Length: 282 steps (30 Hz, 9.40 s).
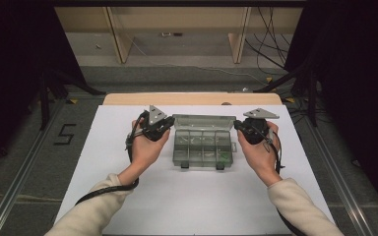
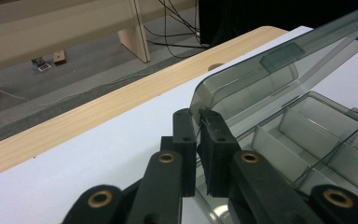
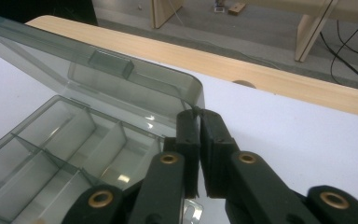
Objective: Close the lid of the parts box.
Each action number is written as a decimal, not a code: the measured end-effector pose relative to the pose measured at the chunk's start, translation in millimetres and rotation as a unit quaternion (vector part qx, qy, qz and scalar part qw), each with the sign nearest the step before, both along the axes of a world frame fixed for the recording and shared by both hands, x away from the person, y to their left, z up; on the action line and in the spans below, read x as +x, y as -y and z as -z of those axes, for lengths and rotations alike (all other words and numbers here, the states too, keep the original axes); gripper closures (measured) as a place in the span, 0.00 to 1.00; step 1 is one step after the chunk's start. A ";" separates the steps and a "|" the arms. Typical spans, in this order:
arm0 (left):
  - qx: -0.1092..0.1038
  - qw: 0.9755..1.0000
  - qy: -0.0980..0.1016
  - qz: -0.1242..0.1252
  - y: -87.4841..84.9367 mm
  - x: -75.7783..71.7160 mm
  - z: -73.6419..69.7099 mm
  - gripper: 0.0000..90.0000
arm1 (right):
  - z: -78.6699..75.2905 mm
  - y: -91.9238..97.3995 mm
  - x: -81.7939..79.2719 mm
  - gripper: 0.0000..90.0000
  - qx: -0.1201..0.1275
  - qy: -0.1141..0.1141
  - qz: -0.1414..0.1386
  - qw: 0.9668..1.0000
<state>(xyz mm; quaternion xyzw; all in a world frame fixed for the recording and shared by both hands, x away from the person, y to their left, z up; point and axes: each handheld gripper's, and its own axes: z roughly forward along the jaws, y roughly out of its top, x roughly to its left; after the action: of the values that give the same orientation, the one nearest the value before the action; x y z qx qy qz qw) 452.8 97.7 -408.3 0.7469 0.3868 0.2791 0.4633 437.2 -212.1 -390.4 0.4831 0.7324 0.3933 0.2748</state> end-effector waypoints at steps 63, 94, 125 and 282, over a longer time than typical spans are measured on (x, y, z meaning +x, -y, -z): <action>0.021 1.000 0.005 0.023 -5.2 -19.3 11.8 0.97 | 6.0 -0.7 -18.5 0.97 -0.015 0.000 -0.014 1.000; 0.029 0.999 -0.011 0.021 -20.2 -26.6 19.9 1.00 | 12.2 10.0 -26.7 0.92 -0.019 -0.012 -0.013 1.000; 0.024 0.999 -0.028 0.004 -30.4 -9.0 0.6 0.84 | -3.8 29.4 0.7 0.89 0.038 -0.026 -0.002 0.999; 0.031 0.989 -0.097 0.103 -2.2 -35.7 12.9 1.00 | 11.6 4.0 -12.6 1.00 -0.013 -0.143 -0.085 0.986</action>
<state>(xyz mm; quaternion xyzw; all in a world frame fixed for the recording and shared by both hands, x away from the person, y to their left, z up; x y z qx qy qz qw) 417.2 99.9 -421.2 0.8204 0.3417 0.1683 0.4265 424.6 -216.1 -402.0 0.4671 0.8074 0.3328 0.1387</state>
